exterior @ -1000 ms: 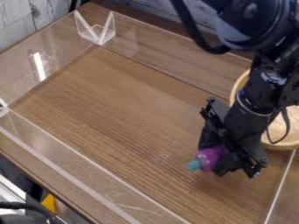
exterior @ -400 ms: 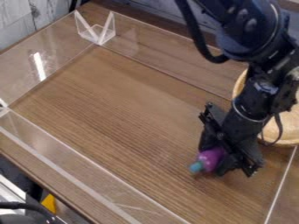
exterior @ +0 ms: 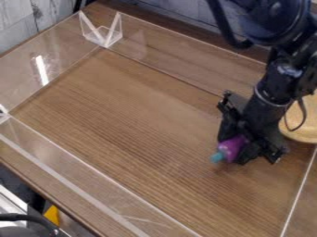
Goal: Put the purple eggplant in the brown bowl
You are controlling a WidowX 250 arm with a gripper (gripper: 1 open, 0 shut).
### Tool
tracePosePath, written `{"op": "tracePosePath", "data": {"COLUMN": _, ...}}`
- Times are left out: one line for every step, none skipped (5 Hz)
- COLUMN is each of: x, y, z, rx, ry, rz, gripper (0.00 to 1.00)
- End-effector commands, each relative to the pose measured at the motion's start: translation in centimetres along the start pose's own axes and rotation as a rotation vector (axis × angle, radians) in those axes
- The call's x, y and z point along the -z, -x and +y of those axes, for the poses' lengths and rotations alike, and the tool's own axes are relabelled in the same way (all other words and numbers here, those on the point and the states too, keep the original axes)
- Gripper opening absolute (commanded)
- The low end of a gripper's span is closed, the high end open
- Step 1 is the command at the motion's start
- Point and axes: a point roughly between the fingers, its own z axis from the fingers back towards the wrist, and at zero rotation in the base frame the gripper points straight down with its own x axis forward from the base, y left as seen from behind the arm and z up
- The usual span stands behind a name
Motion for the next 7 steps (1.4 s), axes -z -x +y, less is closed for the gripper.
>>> {"op": "tracePosePath", "data": {"x": -1.2, "y": -1.8, "z": 0.2, "rx": -0.062, "ry": -0.004, "rz": -0.066, "gripper": 0.0}}
{"op": "tracePosePath", "data": {"x": -0.8, "y": -2.3, "z": 0.1, "rx": -0.109, "ry": -0.001, "rz": -0.076, "gripper": 0.0}}
{"op": "tracePosePath", "data": {"x": -0.3, "y": -2.6, "z": 0.6, "rx": -0.129, "ry": 0.006, "rz": -0.09, "gripper": 0.0}}
{"op": "tracePosePath", "data": {"x": 0.2, "y": -2.8, "z": 1.0, "rx": -0.149, "ry": 0.015, "rz": -0.104, "gripper": 0.0}}
{"op": "tracePosePath", "data": {"x": 0.5, "y": -3.2, "z": 0.7, "rx": -0.186, "ry": 0.023, "rz": -0.112, "gripper": 0.0}}
{"op": "tracePosePath", "data": {"x": 0.6, "y": -3.6, "z": 0.4, "rx": -0.218, "ry": 0.031, "rz": -0.12, "gripper": 0.0}}
{"op": "tracePosePath", "data": {"x": 0.7, "y": -3.8, "z": 0.2, "rx": -0.249, "ry": 0.041, "rz": -0.127, "gripper": 0.0}}
